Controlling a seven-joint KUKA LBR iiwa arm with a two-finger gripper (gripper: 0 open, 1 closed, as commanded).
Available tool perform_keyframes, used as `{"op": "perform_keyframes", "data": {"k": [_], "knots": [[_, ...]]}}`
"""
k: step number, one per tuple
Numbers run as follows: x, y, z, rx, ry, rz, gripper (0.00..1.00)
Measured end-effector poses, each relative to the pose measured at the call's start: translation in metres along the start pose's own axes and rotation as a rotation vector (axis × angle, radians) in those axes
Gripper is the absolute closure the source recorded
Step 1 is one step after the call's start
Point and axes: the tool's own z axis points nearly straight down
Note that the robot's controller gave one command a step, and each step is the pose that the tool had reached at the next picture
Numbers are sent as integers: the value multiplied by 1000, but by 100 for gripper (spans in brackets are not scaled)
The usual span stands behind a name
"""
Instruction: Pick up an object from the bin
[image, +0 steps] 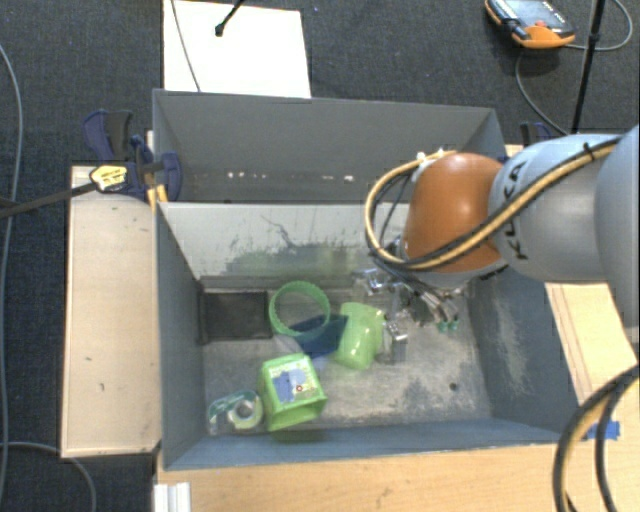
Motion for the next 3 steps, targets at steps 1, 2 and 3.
{"op": "perform_keyframes", "data": {"k": [1, 2, 3], "knots": [[-11, 21, 5, 12, -18, -173, 100], [-11, 21, 5, 12, -18, -173, 100], [-4, 21, -33, 9, -9, -188, 100]]}}
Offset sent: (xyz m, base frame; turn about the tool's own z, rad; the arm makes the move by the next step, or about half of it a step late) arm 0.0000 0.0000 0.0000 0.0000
